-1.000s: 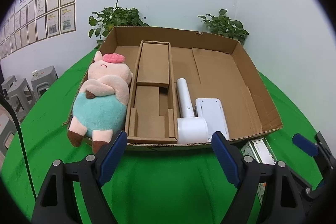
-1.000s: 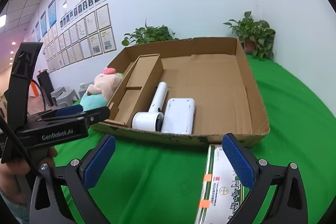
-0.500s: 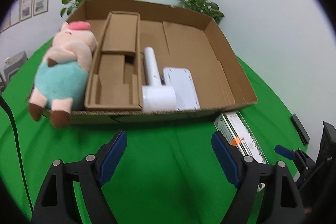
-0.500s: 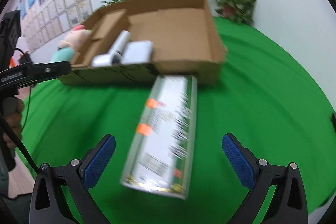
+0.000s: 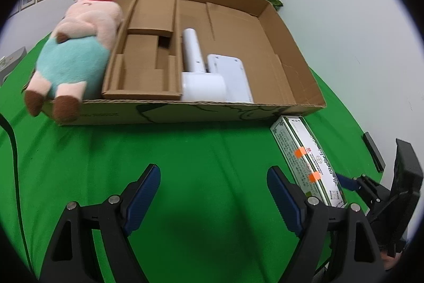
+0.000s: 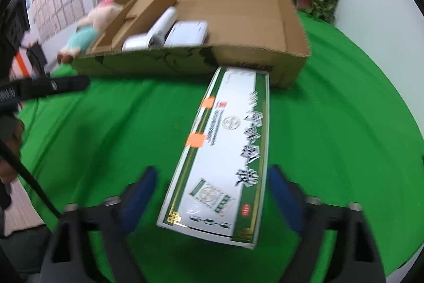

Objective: Organize objects
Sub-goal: 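Close the right gripper on the white-and-green medicine box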

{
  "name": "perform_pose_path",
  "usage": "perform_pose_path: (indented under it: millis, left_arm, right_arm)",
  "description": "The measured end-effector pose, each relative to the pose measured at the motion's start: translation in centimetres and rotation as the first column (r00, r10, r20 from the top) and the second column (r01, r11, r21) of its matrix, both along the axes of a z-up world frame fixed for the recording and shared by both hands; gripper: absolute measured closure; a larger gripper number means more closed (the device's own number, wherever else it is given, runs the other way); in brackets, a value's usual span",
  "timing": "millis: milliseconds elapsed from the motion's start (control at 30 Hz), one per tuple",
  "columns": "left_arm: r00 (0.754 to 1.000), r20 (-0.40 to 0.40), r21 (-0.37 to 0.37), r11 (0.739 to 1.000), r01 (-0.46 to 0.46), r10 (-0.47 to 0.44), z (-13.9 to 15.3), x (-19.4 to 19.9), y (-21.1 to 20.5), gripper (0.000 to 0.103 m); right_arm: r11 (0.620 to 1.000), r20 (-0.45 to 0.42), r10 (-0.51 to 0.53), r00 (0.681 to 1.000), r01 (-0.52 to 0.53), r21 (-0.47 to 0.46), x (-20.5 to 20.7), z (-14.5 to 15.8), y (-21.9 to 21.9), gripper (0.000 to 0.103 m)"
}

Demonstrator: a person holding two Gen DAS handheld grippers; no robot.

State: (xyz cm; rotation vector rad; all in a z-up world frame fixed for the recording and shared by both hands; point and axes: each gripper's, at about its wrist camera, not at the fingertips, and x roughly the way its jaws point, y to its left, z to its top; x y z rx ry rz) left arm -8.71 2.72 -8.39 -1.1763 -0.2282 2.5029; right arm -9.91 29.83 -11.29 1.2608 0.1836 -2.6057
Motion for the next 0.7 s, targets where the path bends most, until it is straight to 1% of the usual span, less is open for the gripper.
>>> perform_pose_path:
  millis: [33,67,133,167,233,267,300,333,367,500,567,700]
  left_arm:
    - [1.0,0.001,0.0,1.0,-0.011,0.011,0.0,0.0,-0.4,0.02]
    - [1.0,0.003,-0.001,1.0,-0.022,0.022,-0.1,0.0,-0.7,0.02]
    - [0.999,0.012,0.003,0.999,-0.038,0.038,-0.2,0.0,-1.5,0.02]
    - [0.999,0.015,0.008,0.999,-0.04,0.04,-0.2,0.0,-1.5,0.02]
    - [0.999,0.023,0.018,0.999,-0.038,0.037,-0.3,-0.2,-1.6,0.02]
    - [0.999,0.026,0.024,0.999,-0.033,0.033,-0.3,-0.2,-1.4,0.02]
    - [0.999,0.032,0.036,0.999,-0.024,0.023,-0.3,-0.3,-1.2,0.02]
    - [0.999,0.038,0.046,0.999,-0.017,0.016,-0.5,-0.4,-1.1,0.02]
    - [0.999,0.049,0.06,0.998,-0.007,0.004,-0.6,-0.5,-0.8,0.02]
    - [0.995,0.093,0.094,0.995,0.035,-0.044,-1.5,-0.6,0.5,0.02]
    - [0.991,0.114,0.117,0.992,0.056,-0.069,-2.0,-0.7,1.1,0.02]
    - [0.984,0.14,0.169,0.982,0.085,-0.109,-2.6,-0.7,2.1,0.02]
  right_arm:
    - [1.0,0.007,0.009,1.0,-0.009,0.017,-0.2,-0.3,-0.4,0.036]
    - [0.999,0.005,0.022,1.0,-0.022,0.024,0.0,-0.3,-0.8,0.037]
    - [0.998,0.004,0.056,0.998,-0.056,-0.027,0.3,0.2,-1.2,0.039]
    - [0.995,-0.015,0.081,0.997,-0.082,-0.057,0.7,0.8,-1.7,0.04]
    - [0.989,-0.057,0.12,0.991,-0.124,-0.083,1.4,1.9,-2.5,0.039]
    - [0.985,-0.071,0.137,0.988,-0.144,-0.098,1.6,2.3,-2.8,0.034]
    - [0.982,-0.072,0.15,0.986,-0.157,-0.107,1.6,2.4,-3.1,0.024]
    - [0.979,-0.066,0.162,0.985,-0.169,-0.114,1.6,2.4,-3.4,0.003]
    - [0.978,-0.066,0.17,0.983,-0.176,-0.111,1.7,2.3,-3.5,0.001]
    - [0.978,-0.007,0.193,0.981,-0.193,-0.081,1.4,1.1,-3.8,0.0]
    - [0.978,0.02,0.189,0.982,-0.187,-0.091,1.3,0.4,-3.4,0.001]
    - [0.98,0.029,0.187,0.982,-0.184,-0.08,1.7,0.0,-3.3,0.001]
